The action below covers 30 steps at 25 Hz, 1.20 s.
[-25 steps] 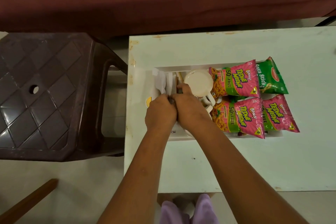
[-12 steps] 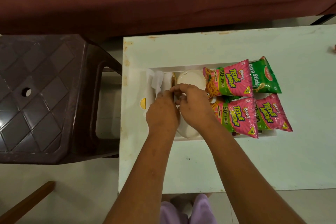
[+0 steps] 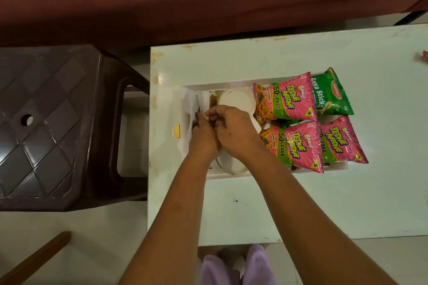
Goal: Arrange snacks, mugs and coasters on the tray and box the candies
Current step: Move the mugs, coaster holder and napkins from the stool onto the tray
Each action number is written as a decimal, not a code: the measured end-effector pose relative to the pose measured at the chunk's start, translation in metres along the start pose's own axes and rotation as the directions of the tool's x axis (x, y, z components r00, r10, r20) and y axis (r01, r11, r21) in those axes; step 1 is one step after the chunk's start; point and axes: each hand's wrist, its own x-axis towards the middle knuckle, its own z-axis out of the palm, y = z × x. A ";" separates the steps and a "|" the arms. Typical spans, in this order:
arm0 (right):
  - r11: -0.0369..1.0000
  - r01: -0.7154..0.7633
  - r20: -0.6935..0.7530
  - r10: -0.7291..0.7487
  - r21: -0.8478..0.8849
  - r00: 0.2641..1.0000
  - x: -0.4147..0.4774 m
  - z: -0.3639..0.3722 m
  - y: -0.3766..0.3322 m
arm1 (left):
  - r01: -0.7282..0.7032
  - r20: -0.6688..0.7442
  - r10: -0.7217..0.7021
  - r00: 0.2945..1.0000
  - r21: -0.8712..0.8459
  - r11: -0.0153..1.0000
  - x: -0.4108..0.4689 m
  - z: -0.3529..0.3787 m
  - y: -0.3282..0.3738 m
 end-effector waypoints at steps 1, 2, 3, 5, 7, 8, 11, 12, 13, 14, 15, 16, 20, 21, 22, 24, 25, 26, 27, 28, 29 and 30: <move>1.000 -0.001 0.001 0.001 -0.004 1.000 0.001 0.000 -0.001 | 0.018 0.017 -0.018 1.000 0.016 1.000 0.001 -0.002 0.002; 1.000 0.001 0.004 -0.001 -0.011 1.000 0.002 0.000 -0.001 | 0.031 0.068 -0.035 0.997 0.050 0.998 -0.003 -0.006 0.007; 1.000 0.002 0.006 -0.002 -0.018 1.000 0.003 -0.001 -0.001 | 0.010 0.110 -0.024 0.994 0.126 0.992 -0.007 -0.011 0.012; 1.000 0.004 0.004 -0.004 -0.018 1.000 0.004 -0.003 -0.001 | -0.102 0.030 0.098 0.995 0.277 0.955 -0.018 -0.019 0.016; 0.999 0.016 -0.008 -0.016 -0.031 1.000 0.005 -0.003 -0.001 | -0.148 -0.259 0.233 0.937 0.310 0.939 -0.028 -0.024 0.016; 0.998 0.020 -0.014 -0.021 -0.052 1.000 0.005 -0.003 -0.001 | -0.144 -0.395 0.252 0.883 0.283 0.948 -0.033 -0.027 0.016; 0.975 0.062 0.020 -0.059 -0.214 0.998 0.002 0.003 -0.005 | -0.077 -0.444 0.094 0.891 0.056 0.995 -0.037 -0.035 0.004; 0.941 0.096 0.048 -0.085 -0.324 0.995 0.001 0.007 -0.007 | -0.038 -0.391 0.029 0.920 -0.017 0.999 -0.037 -0.036 -0.001; 0.894 0.129 0.066 -0.112 -0.428 0.992 0.001 0.012 -0.010 | -0.003 -0.332 -0.017 0.943 -0.060 0.998 -0.036 -0.036 -0.006; 0.856 0.150 0.066 -0.136 -0.495 0.989 0.001 0.016 -0.014 | 0.021 -0.280 -0.044 0.959 -0.087 0.996 -0.035 -0.035 -0.010; 0.838 0.155 0.058 -0.146 -0.523 0.988 0.002 0.020 -0.018 | 0.038 -0.243 -0.066 0.968 -0.120 0.992 -0.034 -0.034 -0.013; 0.840 0.145 0.052 -0.139 -0.523 0.989 0.002 0.024 -0.022 | 0.050 -0.215 -0.091 0.972 -0.186 0.981 -0.034 -0.032 -0.015; 0.906 -0.010 0.046 0.033 -0.422 0.998 0.005 0.038 -0.034 | 0.117 -0.113 -0.211 0.971 -0.545 0.830 -0.032 -0.036 -0.019; 0.918 -0.060 0.059 0.090 -0.392 0.994 0.008 0.041 -0.036 | 0.105 -0.128 -0.212 0.969 -0.564 0.819 -0.032 -0.039 -0.020; 0.923 -0.100 0.083 0.141 -0.372 0.987 0.010 0.043 -0.037 | 0.073 -0.154 -0.191 0.969 -0.560 0.825 -0.032 -0.041 -0.022; 0.925 -0.156 0.119 0.208 -0.347 0.971 0.015 0.045 -0.037 | -0.004 -0.192 -0.097 0.976 -0.466 0.885 -0.032 -0.044 -0.024; 0.927 -0.181 0.102 0.225 -0.327 0.969 0.016 0.045 -0.036 | -0.026 -0.186 -0.055 0.981 -0.405 0.914 -0.032 -0.045 -0.025; 0.932 -0.202 0.059 0.230 -0.302 0.972 0.016 0.044 -0.034 | -0.037 -0.175 -0.029 0.984 -0.363 0.931 -0.031 -0.045 -0.025; 0.935 -0.217 0.005 0.227 -0.280 0.974 0.016 0.044 -0.032 | -0.043 -0.168 -0.017 0.986 -0.346 0.937 -0.030 -0.044 -0.025; 0.937 -0.223 -0.043 0.219 -0.269 0.975 0.014 0.045 -0.031 | -0.051 -0.173 -0.008 0.985 -0.335 0.941 -0.030 -0.044 -0.025; 0.938 -0.221 -0.072 0.209 -0.268 0.975 0.012 0.045 -0.030 | -0.061 -0.189 -0.001 0.982 -0.322 0.945 -0.030 -0.042 -0.025; 0.939 -0.207 -0.083 0.192 -0.274 0.978 0.010 0.047 -0.030 | -0.069 -0.208 0.004 0.978 -0.309 0.948 -0.031 -0.041 -0.026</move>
